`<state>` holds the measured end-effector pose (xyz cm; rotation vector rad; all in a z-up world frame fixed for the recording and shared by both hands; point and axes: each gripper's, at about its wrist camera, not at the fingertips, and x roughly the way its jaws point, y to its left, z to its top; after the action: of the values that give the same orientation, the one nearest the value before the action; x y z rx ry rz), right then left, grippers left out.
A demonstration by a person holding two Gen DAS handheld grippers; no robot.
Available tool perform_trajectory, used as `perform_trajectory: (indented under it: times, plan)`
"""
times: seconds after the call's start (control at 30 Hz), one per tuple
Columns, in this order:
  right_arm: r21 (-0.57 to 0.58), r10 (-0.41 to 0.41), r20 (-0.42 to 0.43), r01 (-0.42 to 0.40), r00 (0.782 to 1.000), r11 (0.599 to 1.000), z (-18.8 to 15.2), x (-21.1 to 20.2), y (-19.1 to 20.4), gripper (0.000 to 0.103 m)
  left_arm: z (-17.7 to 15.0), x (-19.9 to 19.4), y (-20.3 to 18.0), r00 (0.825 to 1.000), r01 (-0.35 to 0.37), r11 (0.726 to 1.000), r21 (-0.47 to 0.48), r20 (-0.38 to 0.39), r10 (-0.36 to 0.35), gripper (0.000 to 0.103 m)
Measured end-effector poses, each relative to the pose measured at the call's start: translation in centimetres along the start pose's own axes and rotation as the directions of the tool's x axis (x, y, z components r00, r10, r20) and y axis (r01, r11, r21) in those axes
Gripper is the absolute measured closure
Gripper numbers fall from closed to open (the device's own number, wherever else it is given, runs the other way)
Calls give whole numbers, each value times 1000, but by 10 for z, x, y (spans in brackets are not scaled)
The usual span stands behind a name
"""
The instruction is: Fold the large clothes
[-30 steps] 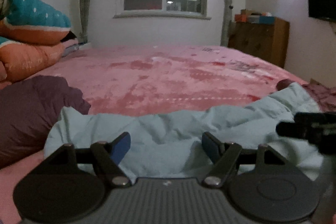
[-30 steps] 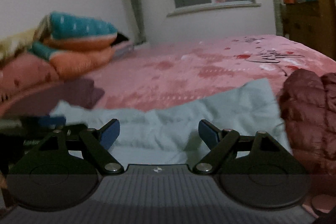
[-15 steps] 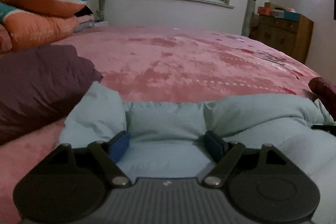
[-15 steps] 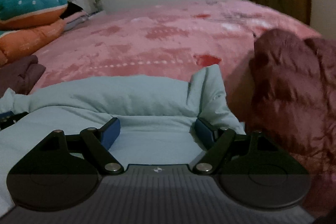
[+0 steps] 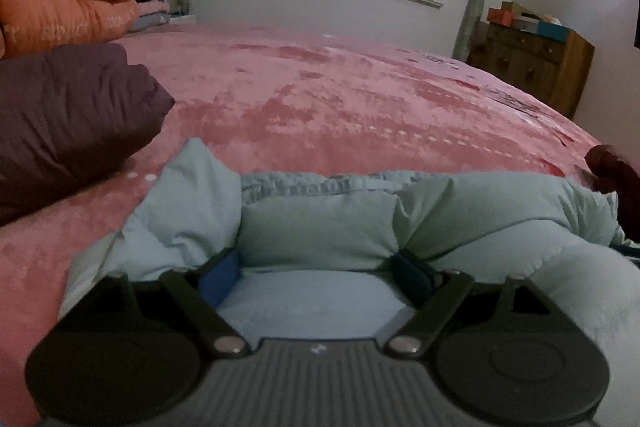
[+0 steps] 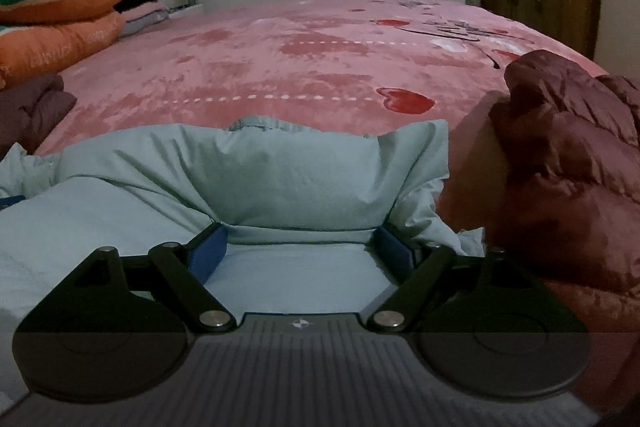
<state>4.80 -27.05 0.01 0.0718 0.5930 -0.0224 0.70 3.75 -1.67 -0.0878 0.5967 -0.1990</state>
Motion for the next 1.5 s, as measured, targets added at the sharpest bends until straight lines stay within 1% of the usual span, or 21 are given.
perform_trajectory:
  times: [0.03, 0.2, 0.37, 0.47, 0.53, 0.6, 0.63, 0.7, 0.77, 0.83, 0.93, 0.97, 1.03, 1.1, 1.13, 1.2, 1.27, 1.33, 1.4, 1.43, 1.5]
  plan:
    - [-3, -1, 3, 1, 1000, 1000, -2, -9, -3, 0, 0, 0, 0, 1000, 0, 1000, 1, -1, 0, 17]
    - [5, 10, 20, -10, 1000, 1000, -3, -14, -6, 0, 1, -1, -3, 1000, -13, 1000, 16, 2, 13, 16]
    - [58, 75, 46, -77, 996, 995, -1, -22, -17, 0, 5, -8, -12, 998, -62, 997, 48, 11, 62, 13]
    - [125, 101, 69, -109, 992, 986, 3, -41, -27, 0, 13, -20, -13, 997, -77, 996, 46, -5, 78, 13]
    - [171, 124, 87, -138, 988, 976, 7, -58, -34, 0, 19, -37, -10, 998, -58, 998, 8, 1, 58, 13]
    - [189, 140, 112, -159, 984, 969, 10, -80, -42, 0, 21, -59, -2, 999, -30, 999, -41, 24, 31, 13]
    - [188, 140, 119, -160, 983, 969, 10, -89, -46, 0, 22, -70, 2, 999, -27, 998, -54, 31, 29, 13]
    - [202, 135, 126, -158, 983, 966, 8, -105, -56, 0, 24, -91, 11, 998, -50, 997, -67, 37, 52, 13]
    - [256, 149, 118, -175, 982, 951, 4, -117, -72, 0, 27, -108, 26, 998, -58, 994, -95, 33, 61, 13]
    - [322, 171, 103, -195, 980, 926, -3, -126, -88, 0, 30, -120, 48, 998, -55, 985, -161, 19, 59, 13]
    - [405, 213, 90, -231, 973, 885, -14, -134, -110, 0, 28, -126, 85, 1000, 8, 953, -304, 6, -6, 13]
    - [437, 239, 90, -254, 967, 863, -19, -135, -117, 0, 25, -125, 94, 1000, 29, 940, -340, 3, -30, 13]
    - [514, 314, 93, -316, 945, 797, -29, -132, -130, 0, 16, -120, 107, 998, 54, 918, -394, -7, -61, 13]
    - [584, 372, 90, -352, 924, 732, -39, -124, -140, 0, 6, -109, 117, 994, 88, 893, -440, -20, -108, 13]
    - [605, 386, 83, -354, 919, 713, -42, -119, -144, 0, 1, -102, 122, 989, 110, 872, -476, -33, -142, 13]
    - [628, 390, 48, -332, 919, 704, -48, -110, -146, 0, -4, -92, 127, 980, 129, 845, -519, -61, -187, 13]
    - [624, 406, 35, -337, 913, 704, -49, -104, -143, 0, -6, -84, 127, 976, 139, 844, -517, -72, -205, 13]
    - [613, 432, 39, -362, 901, 702, -48, -100, -137, 0, -7, -75, 126, 968, 163, 830, -533, -77, -240, 13]
    - [610, 471, 44, -397, 881, 686, -47, -94, -131, 0, -9, -65, 125, 951, 206, 805, -556, -82, -300, 13]
    - [606, 487, 43, -410, 872, 682, -46, -91, -128, 0, -10, -61, 122, 945, 214, 802, -558, -91, -315, 13]
    - [590, 521, 38, -440, 853, 677, -42, -84, -122, 0, -10, -54, 114, 942, 210, 816, -539, -111, -316, 10]
